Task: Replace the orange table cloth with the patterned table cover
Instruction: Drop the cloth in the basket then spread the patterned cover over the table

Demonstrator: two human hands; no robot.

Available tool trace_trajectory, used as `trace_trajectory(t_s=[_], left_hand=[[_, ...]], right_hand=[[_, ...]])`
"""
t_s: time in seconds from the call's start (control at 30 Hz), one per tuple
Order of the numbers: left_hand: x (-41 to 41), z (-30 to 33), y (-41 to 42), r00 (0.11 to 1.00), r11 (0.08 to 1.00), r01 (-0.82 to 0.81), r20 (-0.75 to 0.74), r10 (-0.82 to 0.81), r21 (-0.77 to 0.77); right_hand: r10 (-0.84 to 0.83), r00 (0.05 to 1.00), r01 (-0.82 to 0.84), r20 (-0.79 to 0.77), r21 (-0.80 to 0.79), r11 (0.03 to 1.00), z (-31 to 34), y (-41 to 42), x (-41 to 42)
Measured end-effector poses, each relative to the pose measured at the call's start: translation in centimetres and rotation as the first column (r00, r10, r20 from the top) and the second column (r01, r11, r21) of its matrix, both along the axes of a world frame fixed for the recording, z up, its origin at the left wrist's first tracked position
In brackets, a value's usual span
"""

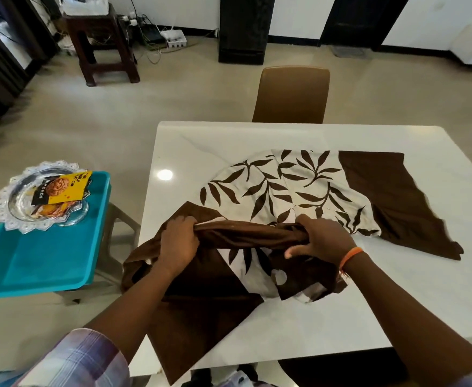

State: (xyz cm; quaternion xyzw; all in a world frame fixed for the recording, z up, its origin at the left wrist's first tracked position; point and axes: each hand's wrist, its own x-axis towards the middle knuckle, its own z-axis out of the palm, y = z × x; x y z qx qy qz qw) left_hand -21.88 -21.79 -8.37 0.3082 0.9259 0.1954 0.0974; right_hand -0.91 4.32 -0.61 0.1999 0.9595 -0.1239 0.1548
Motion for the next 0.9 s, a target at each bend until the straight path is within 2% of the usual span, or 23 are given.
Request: trace_trajectory(t_s=[0.07, 0.1, 0.17, 0.2, 0.23, 0.27, 0.33, 0.4, 0.47, 0.53, 0.6, 0.67, 0.7, 0.73, 0.77, 0.8, 0.83, 0.9], left_hand=[[0.4, 0.7, 0.6, 0.964, 0.979, -0.132, 0.249, 0.091, 0.153], [0.9, 1.5, 1.3, 0.928, 0.958, -0.196, 0.356, 0.113, 0.208], [1.7, 3.2, 3.0, 0.892, 0.925, -0.244, 0.443, 0.097, 0.29], [2.0, 4.2, 4.0, 0.89, 0.921, -0.221, 0.452, 0.055, 0.321], [2.5, 5.6, 5.0, 0.888, 0.924, -0.177, 0.459, 0.001, 0.34], [3.1, 7.1, 6.1, 0.886, 0.922, -0.113, 0.457, -0.074, 0.37], [4.0, 9.8, 8.2, 0.874, 0.907, 0.024, 0.431, -0.222, 0.42], [4.0, 12.2, 9.3, 0.854, 0.885, 0.08, 0.426, -0.298, 0.458], [3.1, 13.5, 9.1, 0.852, 0.869, 0.099, 0.411, -0.326, 0.485], [2.6, 13.7, 8.3, 0.899, 0.876, 0.222, 0.258, -0.353, 0.427], [2.8, 13.0, 8.3, 0.944, 0.921, 0.318, 0.018, -0.33, 0.223], [3.3, 10.8, 8.5, 0.969, 0.969, 0.239, -0.073, -0.234, 0.059], [3.3, 9.8, 8.7, 0.989, 0.989, 0.14, -0.043, -0.138, 0.041], [3.0, 8.8, 8.6, 0.999, 0.998, 0.014, 0.05, -0.017, 0.062], [2.5, 7.7, 8.2, 0.982, 0.992, -0.103, 0.163, 0.09, 0.071], [2.1, 6.6, 7.6, 0.962, 0.986, -0.153, 0.236, 0.134, 0.066], [1.6, 5.7, 7.0, 0.962, 0.991, -0.121, 0.255, 0.102, 0.058], [1.3, 4.7, 6.4, 0.971, 0.996, 0.088, 0.223, -0.087, 0.007]], right_hand=[[0.014, 1.0, -0.014, 0.005, 0.147, 0.989, -0.9, 0.1, 0.0], [-0.041, 0.996, 0.053, -0.074, 0.17, 0.984, -1.1, -0.2, -0.2], [-0.267, 0.905, 0.276, -0.332, -0.019, 0.961, -1.0, -1.0, -1.3], [-0.347, 0.832, 0.313, -0.433, -0.152, 0.938, -0.8, -1.5, -2.0], [-0.374, 0.793, 0.272, -0.48, -0.27, 0.923, -0.2, -2.1, -2.9], [-0.341, 0.811, 0.178, -0.475, -0.355, 0.918, 0.6, -2.9, -3.9], [-0.19, 0.906, -0.028, -0.377, -0.503, 0.864, 2.0, -4.8, -5.4], [-0.079, 0.938, -0.111, -0.338, -0.508, 0.854, 3.2, -5.0, -6.3], [-0.06, 0.89, -0.112, -0.453, -0.345, 0.932, 4.9, -3.5, -6.9], [-0.004, 0.812, -0.075, -0.584, -0.112, 0.991, 6.9, -1.7, -7.5], [0.081, 0.769, -0.082, -0.634, 0.029, 0.996, 9.2, -0.6, -8.1], [0.115, 0.721, -0.083, -0.683, 0.079, 0.993, 11.4, -0.4, -8.6], [0.099, 0.672, -0.057, -0.734, 0.083, 0.995, 12.3, -0.1, -8.6], [0.058, 0.614, -0.026, -0.787, 0.053, 0.998, 13.1, 0.3, -8.6], [0.007, 0.556, -0.007, -0.831, 0.003, 1.0, 13.6, 0.6, -8.3], [-0.041, 0.515, 0.015, -0.856, -0.038, 0.999, 13.8, 1.2, -7.9], [-0.078, 0.485, 0.048, -0.871, -0.063, 0.997, 13.8, 1.8, -7.3], [-0.141, 0.474, 0.148, -0.869, -0.08, 0.986, 13.4, 3.4, -5.7]])
